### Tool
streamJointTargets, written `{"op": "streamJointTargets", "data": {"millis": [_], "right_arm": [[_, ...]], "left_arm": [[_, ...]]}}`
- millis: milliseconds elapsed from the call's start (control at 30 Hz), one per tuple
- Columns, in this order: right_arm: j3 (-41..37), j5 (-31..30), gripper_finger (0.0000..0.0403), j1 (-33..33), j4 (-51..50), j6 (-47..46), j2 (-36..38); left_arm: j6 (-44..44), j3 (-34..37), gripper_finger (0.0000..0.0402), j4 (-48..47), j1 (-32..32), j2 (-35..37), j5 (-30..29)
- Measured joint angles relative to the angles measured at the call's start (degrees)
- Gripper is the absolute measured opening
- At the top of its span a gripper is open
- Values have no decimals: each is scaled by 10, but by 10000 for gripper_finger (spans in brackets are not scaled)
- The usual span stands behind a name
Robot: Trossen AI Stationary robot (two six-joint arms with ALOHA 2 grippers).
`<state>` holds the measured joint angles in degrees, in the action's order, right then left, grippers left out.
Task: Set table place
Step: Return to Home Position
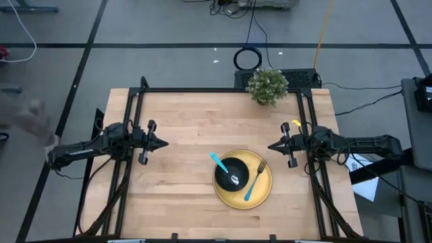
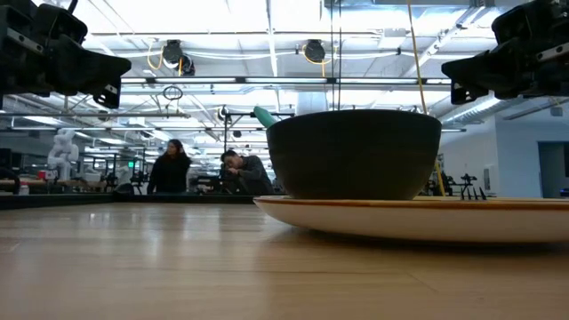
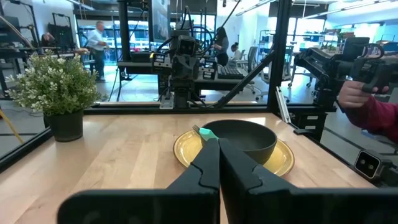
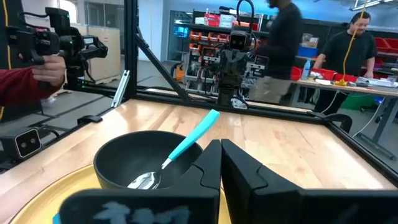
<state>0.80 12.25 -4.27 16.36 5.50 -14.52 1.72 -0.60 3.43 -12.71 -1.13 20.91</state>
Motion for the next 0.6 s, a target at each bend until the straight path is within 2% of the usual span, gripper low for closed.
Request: {"op": "streamJointTargets", "data": {"millis": [600], "right_arm": [[0, -1, 0, 0, 0, -3, 0]], "left_arm": [[1, 0, 16, -1, 0, 0, -35]]}}
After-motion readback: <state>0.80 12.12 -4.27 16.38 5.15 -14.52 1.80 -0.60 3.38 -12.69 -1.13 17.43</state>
